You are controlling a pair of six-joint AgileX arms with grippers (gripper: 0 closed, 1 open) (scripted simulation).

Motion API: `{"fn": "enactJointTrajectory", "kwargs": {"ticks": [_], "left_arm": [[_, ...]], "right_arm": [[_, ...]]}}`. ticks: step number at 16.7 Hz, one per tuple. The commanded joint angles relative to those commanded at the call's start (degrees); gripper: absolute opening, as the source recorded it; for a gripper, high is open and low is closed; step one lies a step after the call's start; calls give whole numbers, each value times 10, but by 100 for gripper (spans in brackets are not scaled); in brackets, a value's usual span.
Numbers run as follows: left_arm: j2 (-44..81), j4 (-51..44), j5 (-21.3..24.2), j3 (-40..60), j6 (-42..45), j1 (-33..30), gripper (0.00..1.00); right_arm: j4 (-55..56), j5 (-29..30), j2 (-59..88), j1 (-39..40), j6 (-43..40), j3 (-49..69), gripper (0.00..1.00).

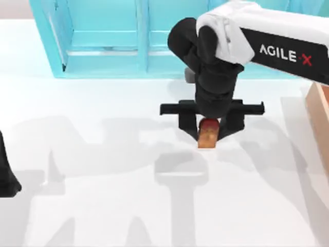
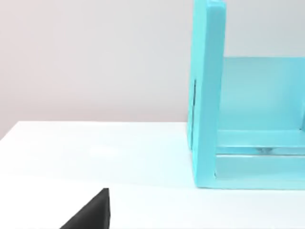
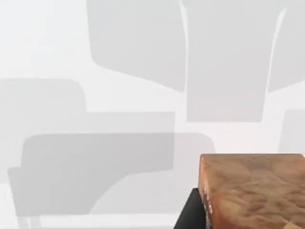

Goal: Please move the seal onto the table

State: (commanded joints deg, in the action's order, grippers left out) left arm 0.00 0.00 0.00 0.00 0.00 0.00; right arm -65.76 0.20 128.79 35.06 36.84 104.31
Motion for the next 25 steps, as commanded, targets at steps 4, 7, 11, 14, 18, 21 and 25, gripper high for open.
{"fn": "enactJointTrajectory", "kwargs": {"ticks": [4,7,11,14,18,21,25], "left_arm": [[0,0,0,0,0,0,100],[0,0,0,0,0,0,100],[0,0,0,0,0,0,100],[0,0,0,0,0,0,100],[0,0,0,0,0,0,100],[0,0,0,0,0,0,100],[0,0,0,0,0,0,100]], "right_arm": [[30,0,9,1,0,-21,0],[57,1,16,2,0,-38,0],[66,1,18,2,0,-45,0],[66,1,18,2,0,-45,15],[66,1,18,2,0,-45,45],[66,1,18,2,0,-45,68],[66,1,18,2,0,-45,98]]}}
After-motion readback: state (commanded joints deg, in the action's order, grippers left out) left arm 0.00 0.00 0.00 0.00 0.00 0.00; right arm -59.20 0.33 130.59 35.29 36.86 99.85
